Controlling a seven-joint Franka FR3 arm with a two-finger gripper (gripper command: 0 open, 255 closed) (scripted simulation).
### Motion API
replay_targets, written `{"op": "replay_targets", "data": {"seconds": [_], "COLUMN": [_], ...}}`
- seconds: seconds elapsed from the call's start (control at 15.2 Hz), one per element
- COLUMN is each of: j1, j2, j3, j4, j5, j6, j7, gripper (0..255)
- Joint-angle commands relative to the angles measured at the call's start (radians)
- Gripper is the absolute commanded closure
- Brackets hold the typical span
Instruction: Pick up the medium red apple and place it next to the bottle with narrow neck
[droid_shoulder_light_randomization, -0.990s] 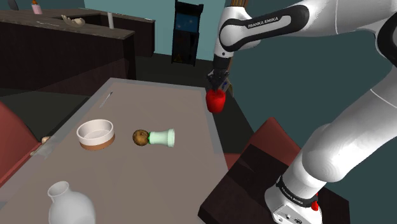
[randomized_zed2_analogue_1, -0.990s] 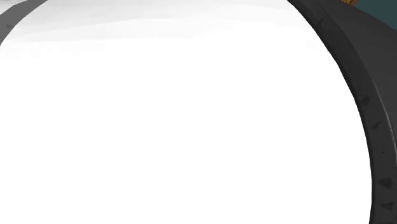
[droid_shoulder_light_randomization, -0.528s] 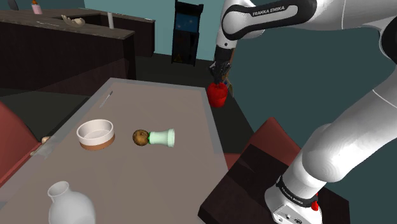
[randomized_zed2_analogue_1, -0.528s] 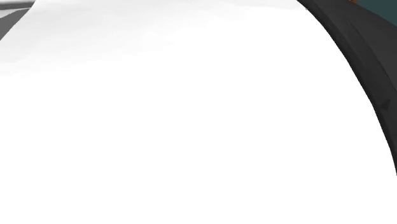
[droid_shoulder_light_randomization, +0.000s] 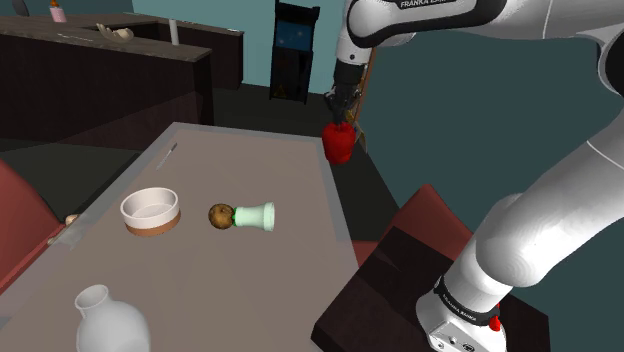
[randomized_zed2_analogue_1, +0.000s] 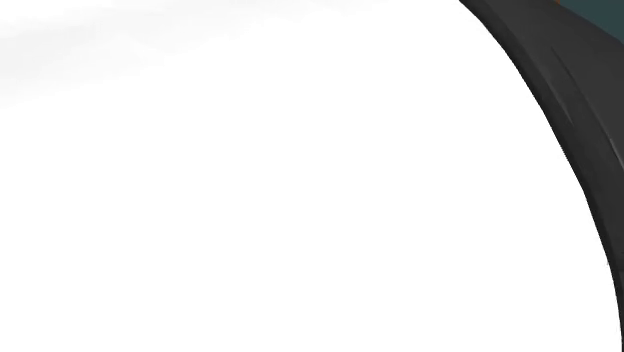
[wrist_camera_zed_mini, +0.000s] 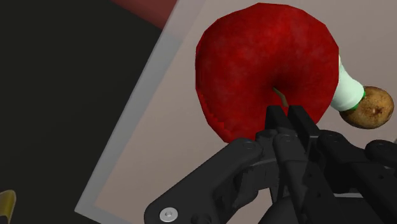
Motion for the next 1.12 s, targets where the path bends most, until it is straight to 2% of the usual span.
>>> {"op": "replay_targets", "data": {"seconds": [0.0,0.53,1.06], "j1": [0.021,0.1,0.18], "j2": [-0.003,0.04,0.149], "j3": [0.032,0.154,0.269], "j4": [0.0,0.05,0.173], "j5": [0.006,0.024,0.016], "j6": [-0.006,-0.022,-0.049], "j7": [0.051,0.246,0.443], "gripper": [255,255,255]}}
